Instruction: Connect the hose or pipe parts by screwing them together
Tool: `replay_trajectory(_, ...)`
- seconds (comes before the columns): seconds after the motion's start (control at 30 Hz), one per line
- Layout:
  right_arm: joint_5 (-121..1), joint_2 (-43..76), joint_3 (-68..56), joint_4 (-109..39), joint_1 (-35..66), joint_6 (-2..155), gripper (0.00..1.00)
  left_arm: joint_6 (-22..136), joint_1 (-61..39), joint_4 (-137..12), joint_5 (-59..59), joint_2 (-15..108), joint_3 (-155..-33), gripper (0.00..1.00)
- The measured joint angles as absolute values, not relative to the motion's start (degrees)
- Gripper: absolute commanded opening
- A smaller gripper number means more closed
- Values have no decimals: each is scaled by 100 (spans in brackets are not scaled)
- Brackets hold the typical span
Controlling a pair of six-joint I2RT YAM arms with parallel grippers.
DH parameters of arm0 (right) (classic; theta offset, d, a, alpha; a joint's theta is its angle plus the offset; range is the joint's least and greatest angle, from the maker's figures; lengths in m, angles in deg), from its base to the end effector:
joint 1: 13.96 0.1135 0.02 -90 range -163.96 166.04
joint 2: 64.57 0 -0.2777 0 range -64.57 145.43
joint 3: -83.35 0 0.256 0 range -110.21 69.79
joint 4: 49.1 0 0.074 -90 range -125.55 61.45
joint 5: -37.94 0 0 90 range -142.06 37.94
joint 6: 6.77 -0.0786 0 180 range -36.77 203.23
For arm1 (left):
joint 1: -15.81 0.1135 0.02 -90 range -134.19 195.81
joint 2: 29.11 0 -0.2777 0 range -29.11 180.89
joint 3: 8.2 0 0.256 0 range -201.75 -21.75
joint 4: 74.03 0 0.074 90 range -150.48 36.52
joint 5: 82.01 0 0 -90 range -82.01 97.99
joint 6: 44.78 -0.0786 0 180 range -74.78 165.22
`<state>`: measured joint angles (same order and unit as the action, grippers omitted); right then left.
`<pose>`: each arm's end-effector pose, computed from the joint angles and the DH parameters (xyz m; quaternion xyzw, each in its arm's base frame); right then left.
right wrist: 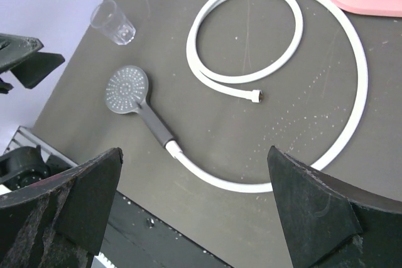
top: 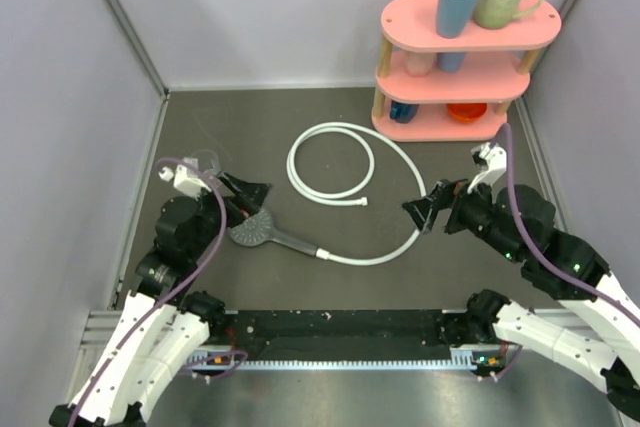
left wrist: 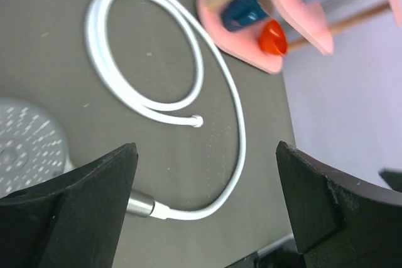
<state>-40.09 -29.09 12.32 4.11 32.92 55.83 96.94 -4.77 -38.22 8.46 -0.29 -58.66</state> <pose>0.1116 0.0954 0.3777 -0.0752 0.8017 0.2873 0.5187 0.1525 -0.0566 0.3044 -0.2142 0.7593 -0.3599 0.4981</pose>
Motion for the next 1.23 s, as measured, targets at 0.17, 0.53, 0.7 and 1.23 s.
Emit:
replay_trajectory(0.17,-4062,-3110,1330,290,3292,5516,99,8710,-477,-4736,-651,252,-5881,96)
replay_trajectory(0.53,-3953,-3709,1805,-64,3292,5575,99,7928,-484,-5595,-2113,-5,-5824,98)
replay_trajectory(0.7,-3920,-3870,1881,-88,3292,5616,99,7838,-484,-5719,-2146,-29,-5817,98)
replay_trajectory(1.23,-3865,-3938,1881,-136,3292,5669,99,7849,-484,-5925,-2179,69,-5793,98)
